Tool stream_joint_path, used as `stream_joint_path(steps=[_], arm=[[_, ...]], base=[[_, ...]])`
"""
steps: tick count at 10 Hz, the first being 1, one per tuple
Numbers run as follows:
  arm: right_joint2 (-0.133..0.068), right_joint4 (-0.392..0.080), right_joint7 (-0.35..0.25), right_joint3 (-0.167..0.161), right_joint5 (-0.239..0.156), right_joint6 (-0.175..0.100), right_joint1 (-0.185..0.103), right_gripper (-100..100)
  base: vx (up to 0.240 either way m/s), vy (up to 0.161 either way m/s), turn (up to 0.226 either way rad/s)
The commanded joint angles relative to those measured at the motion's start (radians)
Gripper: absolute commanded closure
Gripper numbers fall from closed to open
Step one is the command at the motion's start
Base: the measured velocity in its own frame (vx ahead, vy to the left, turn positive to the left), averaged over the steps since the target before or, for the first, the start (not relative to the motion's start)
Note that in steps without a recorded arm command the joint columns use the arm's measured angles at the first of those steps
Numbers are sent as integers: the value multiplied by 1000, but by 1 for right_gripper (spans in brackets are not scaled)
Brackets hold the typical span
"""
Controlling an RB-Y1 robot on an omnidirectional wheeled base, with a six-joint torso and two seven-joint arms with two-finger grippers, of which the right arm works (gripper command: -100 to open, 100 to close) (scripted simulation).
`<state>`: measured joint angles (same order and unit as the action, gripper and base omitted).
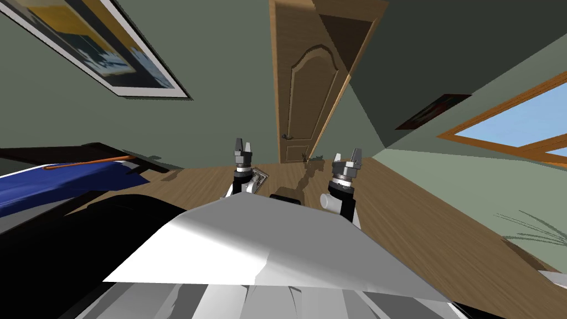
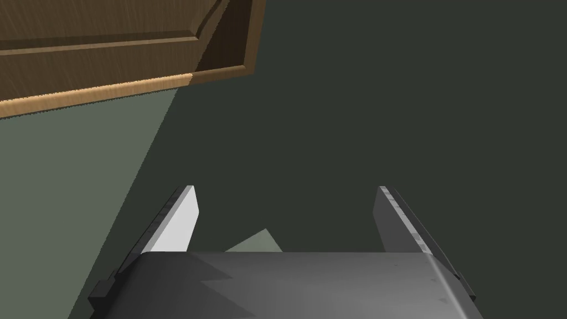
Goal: Pull the door open
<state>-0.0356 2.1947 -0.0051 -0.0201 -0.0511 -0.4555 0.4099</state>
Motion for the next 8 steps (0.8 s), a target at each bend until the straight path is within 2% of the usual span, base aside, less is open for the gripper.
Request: stream_joint_path(steps=[1,8], arm=[[-7,-43,1,7,-2,-5,-20,-100],[-38,-260,5,35,-8,-36,-114,-100]], base=[[77,28,86],[96,36,95]])
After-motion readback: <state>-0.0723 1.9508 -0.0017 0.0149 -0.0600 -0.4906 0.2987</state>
